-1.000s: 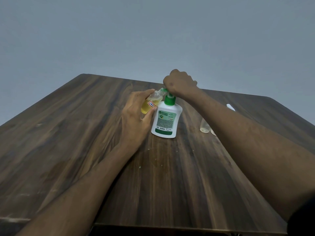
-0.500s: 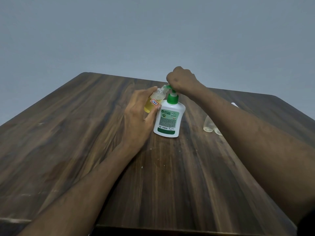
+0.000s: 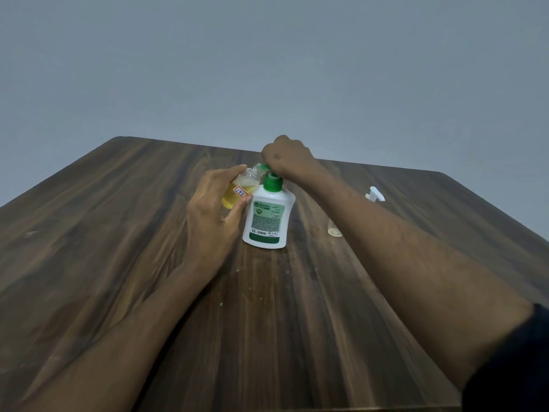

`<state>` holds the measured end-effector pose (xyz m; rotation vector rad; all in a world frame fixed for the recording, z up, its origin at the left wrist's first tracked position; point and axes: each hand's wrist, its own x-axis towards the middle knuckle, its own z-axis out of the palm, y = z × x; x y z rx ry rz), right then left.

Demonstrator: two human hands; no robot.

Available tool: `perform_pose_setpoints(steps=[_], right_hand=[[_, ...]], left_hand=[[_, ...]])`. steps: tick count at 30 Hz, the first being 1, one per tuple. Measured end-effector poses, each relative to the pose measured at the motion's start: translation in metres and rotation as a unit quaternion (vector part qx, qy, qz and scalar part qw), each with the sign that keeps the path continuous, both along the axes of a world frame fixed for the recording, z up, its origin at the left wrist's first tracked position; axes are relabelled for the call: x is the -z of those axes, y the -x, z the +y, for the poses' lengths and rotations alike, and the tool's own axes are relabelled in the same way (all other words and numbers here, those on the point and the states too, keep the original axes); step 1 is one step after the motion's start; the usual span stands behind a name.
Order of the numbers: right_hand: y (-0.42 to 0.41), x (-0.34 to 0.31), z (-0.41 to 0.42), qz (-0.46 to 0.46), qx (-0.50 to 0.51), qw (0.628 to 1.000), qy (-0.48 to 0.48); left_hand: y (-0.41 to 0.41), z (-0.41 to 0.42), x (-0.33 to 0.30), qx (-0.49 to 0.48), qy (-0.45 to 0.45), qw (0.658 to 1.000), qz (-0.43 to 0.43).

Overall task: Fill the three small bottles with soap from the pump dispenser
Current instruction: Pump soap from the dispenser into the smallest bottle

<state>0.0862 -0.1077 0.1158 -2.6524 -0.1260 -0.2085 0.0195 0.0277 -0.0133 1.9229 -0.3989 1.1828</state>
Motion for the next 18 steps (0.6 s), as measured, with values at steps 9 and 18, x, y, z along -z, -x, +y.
perform_pose_setpoints(steps=[9, 18], right_hand=[[0.0002, 0.0004, -0.0006, -0.006, -0.006, 1.0, 0.009], [-0.0017, 0.0003, -0.0007, -0.005, -0.004, 1.0, 0.008]], left_hand=[[0.0, 0.0, -0.0004, -0.003, -0.001, 1.0, 0.002], [0.0018, -0.0007, -0.0013, 0.001, 0.004, 1.0, 0.007]])
